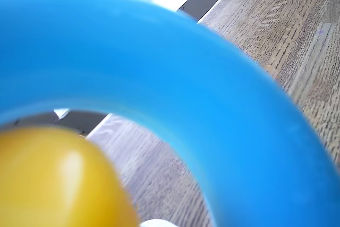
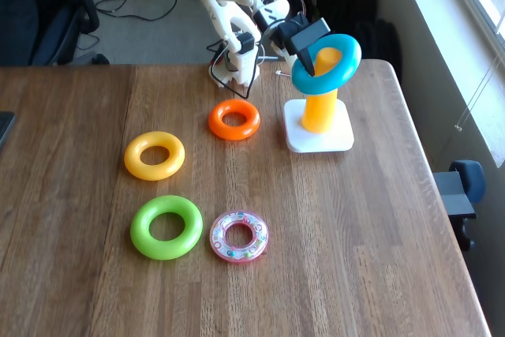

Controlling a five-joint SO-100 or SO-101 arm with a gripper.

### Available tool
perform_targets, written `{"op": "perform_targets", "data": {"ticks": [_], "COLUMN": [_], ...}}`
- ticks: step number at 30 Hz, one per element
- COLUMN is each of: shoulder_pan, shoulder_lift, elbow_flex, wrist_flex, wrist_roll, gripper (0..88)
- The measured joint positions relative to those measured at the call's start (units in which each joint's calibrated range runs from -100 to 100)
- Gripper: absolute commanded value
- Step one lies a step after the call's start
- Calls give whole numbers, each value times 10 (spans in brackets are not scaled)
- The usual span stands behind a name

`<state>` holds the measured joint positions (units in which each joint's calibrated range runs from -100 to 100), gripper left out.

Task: Pick and place the blue ring

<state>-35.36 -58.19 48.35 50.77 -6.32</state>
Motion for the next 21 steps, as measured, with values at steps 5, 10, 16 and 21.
{"op": "perform_targets", "data": {"ticks": [5, 10, 16, 21], "shoulder_pan": [24, 25, 25, 25], "shoulder_lift": [6, 11, 11, 11], "elbow_flex": [-52, -90, -102, -102], "wrist_flex": [2, 3, 3, 3], "wrist_roll": [-3, 0, 0, 0], "gripper": [365, 365, 362, 362]}}
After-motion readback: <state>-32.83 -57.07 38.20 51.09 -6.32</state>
